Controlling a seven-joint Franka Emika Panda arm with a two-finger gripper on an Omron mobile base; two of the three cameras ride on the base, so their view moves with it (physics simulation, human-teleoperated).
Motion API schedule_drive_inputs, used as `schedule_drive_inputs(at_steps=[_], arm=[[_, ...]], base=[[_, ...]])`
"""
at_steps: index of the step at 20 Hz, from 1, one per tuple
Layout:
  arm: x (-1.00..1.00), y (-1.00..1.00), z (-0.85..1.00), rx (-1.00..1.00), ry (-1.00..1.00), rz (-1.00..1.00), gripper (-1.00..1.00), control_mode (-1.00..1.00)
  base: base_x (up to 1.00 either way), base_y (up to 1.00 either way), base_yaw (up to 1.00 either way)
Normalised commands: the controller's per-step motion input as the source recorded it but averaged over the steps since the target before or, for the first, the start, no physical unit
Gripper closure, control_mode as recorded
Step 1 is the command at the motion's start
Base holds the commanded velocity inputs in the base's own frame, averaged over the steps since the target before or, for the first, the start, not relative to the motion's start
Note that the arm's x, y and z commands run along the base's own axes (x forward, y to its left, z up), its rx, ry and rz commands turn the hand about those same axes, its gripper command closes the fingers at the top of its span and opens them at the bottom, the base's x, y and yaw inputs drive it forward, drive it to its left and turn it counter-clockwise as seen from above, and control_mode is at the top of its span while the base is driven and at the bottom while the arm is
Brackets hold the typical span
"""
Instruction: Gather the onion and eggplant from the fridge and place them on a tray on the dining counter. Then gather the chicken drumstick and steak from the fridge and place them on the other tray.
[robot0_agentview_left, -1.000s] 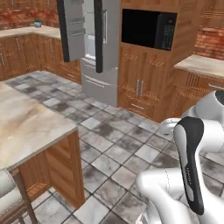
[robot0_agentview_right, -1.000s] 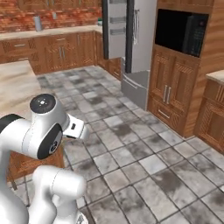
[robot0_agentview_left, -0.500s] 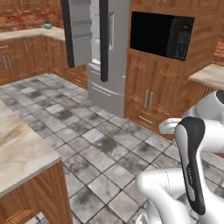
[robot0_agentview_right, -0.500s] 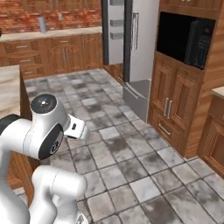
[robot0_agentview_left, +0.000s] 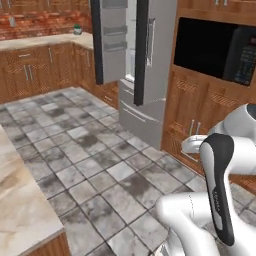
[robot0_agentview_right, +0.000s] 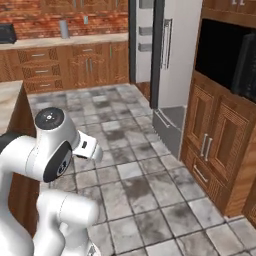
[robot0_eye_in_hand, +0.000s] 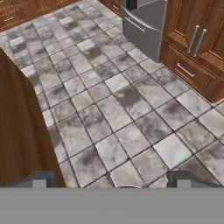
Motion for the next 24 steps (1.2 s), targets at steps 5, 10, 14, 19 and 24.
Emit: schedule_drive_inputs(at_steps=[5, 10, 14, 19, 24], arm=[[0.00, 0.00, 0.00, 0.00, 0.00, 0.00, -1.00, 1.00], [0.00, 0.00, 0.00, 0.00, 0.00, 0.00, -1.00, 1.00], [0.00, 0.00, 0.00, 0.00, 0.00, 0.00, -1.00, 1.00], [0.00, 0.00, 0.00, 0.00, 0.00, 0.00, -1.00, 1.00], [0.00, 0.00, 0.00, 0.00, 0.00, 0.00, -1.00, 1.00]], base=[[1.00, -0.27, 0.27], [1.00, -0.43, 0.25], [1.00, -0.14, 0.12], [1.00, 0.09, 0.00], [1.00, 0.22, -0.08]])
